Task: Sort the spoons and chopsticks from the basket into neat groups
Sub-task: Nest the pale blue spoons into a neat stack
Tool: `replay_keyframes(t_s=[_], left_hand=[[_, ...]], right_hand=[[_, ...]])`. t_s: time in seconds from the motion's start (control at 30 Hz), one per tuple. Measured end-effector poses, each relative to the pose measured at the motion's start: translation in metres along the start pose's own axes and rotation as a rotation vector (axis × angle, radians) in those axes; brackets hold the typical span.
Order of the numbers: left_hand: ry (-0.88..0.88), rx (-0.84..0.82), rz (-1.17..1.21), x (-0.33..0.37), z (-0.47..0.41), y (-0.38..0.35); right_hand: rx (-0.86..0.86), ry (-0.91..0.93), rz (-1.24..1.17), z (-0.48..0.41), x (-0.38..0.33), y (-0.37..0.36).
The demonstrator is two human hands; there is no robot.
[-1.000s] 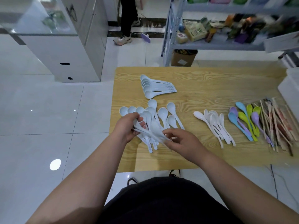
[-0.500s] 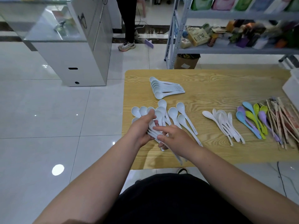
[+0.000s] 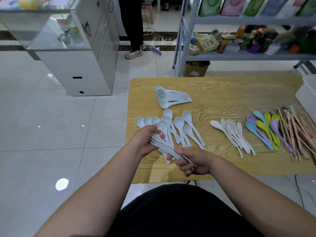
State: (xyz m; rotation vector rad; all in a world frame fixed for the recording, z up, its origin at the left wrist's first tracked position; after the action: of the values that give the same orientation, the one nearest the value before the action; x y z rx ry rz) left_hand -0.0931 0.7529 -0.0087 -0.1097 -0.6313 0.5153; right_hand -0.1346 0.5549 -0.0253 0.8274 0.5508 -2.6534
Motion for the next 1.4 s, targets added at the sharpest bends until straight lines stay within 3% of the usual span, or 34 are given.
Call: replay_keyframes(t_s=[0.27,0.43,0.83,1.13,1.23,1.4], left_hand=[[-0.131,-0.032,-0.551,0.008,-0.013,-0.038],[-0.326,0.015,-0.847,0.001,-0.024,-0.066],[-0.591,0.303,-0.887,-0.006,-0.057,-0.105],[-0.722,0.232,-0.934,0.054,-0.136,-0.102],[-0.793,0.317,-0.854,0.091,-0.174,-0.096],[-0.822,0.288,-1.11,0.132,-0.243,-0.104]], right_hand=[[0.302,0.282,0.769,0.012,-0.038,0.071],[0.332,0.403,1.017,0.004,-0.055,0.119],[0.261,0.692,1.233,-0.052,-0.102,0.178],[0.472,0.698,1.371,-0.129,-0.157,0.198],[0.538,0.642,1.374,-0.151,-0.165,0.207],[0.522,0.655,1.447,-0.179,-0.163,0.21]])
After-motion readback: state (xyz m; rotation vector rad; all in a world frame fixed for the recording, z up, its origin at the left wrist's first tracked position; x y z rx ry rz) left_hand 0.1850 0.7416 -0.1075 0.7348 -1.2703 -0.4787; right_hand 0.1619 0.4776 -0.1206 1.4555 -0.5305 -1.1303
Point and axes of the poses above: each hand's wrist, its own z-axis away from the middle knuckle, its own y-axis out of the back of the hand, x = y × z, the point moved 2 cm from there along -z, towards the middle knuckle, and after that the axes turned 13 degrees about x, right-handed, at the moved point
